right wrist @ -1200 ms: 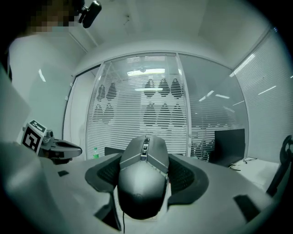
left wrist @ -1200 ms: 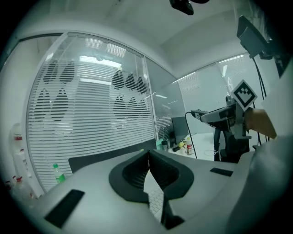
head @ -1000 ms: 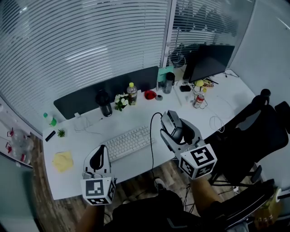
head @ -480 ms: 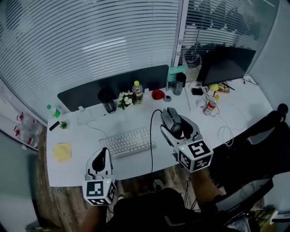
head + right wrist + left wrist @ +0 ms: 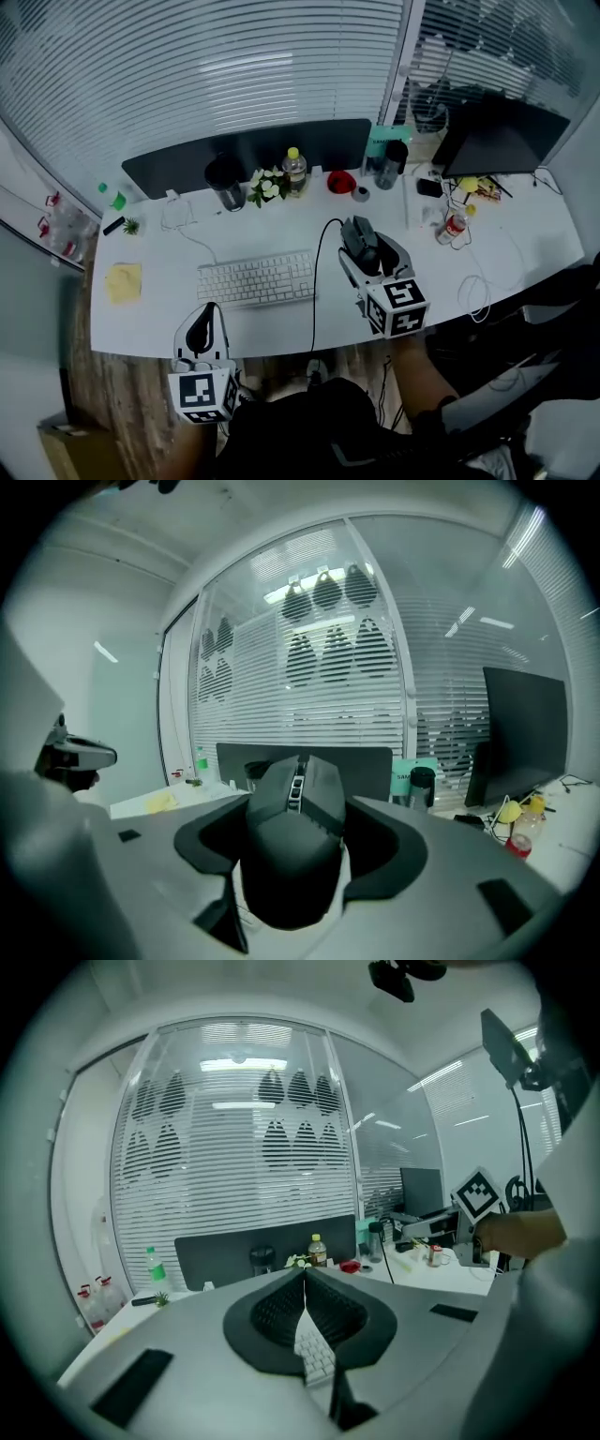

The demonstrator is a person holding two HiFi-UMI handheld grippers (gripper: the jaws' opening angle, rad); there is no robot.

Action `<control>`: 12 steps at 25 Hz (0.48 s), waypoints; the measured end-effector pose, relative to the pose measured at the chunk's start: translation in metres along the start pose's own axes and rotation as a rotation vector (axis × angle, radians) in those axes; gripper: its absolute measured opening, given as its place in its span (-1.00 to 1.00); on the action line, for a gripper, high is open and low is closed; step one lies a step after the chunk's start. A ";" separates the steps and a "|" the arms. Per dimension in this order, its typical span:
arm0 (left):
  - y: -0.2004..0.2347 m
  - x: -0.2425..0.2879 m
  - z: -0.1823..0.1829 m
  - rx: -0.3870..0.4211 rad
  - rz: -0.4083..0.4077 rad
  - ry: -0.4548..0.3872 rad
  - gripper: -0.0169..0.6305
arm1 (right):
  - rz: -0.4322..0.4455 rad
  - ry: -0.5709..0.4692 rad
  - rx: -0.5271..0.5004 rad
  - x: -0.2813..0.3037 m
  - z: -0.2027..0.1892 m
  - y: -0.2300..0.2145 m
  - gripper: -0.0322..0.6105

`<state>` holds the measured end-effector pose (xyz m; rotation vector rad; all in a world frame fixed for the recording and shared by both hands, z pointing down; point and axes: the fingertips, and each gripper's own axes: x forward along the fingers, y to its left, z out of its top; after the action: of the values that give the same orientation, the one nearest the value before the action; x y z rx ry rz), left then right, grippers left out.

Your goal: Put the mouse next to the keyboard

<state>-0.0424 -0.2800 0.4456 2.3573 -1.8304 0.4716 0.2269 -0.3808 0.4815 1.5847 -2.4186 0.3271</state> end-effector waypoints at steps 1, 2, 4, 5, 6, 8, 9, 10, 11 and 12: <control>-0.002 0.003 -0.003 0.007 0.009 0.002 -0.86 | -0.002 0.016 0.000 0.006 -0.008 -0.005 0.02; -0.003 0.005 -0.007 0.013 0.019 0.010 -0.86 | -0.006 0.034 0.003 0.012 -0.017 -0.010 0.02; -0.006 0.010 -0.014 0.021 0.031 0.031 -0.86 | -0.015 0.074 0.019 0.023 -0.037 -0.020 0.02; -0.008 0.012 -0.016 0.028 0.030 0.039 -0.86 | -0.017 0.092 0.027 0.028 -0.046 -0.023 0.02; -0.010 0.013 -0.019 0.035 0.025 0.046 -0.86 | -0.017 0.108 0.032 0.033 -0.055 -0.026 0.02; -0.012 0.015 -0.024 0.010 0.011 0.051 -0.86 | -0.018 0.137 0.036 0.043 -0.072 -0.032 0.02; -0.011 0.017 -0.024 -0.024 0.010 0.049 -0.86 | -0.023 0.150 0.035 0.048 -0.081 -0.036 0.02; -0.009 0.018 -0.024 -0.061 0.013 0.047 -0.86 | -0.030 0.164 0.034 0.052 -0.090 -0.040 0.02; -0.008 0.019 -0.024 -0.088 0.017 0.048 -0.85 | -0.037 0.178 0.035 0.057 -0.099 -0.043 0.02; -0.007 0.021 -0.025 -0.103 0.019 0.049 -0.85 | -0.043 0.192 0.040 0.062 -0.107 -0.046 0.02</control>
<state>-0.0356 -0.2905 0.4759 2.2436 -1.8114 0.4229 0.2531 -0.4192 0.6054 1.5417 -2.2440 0.4986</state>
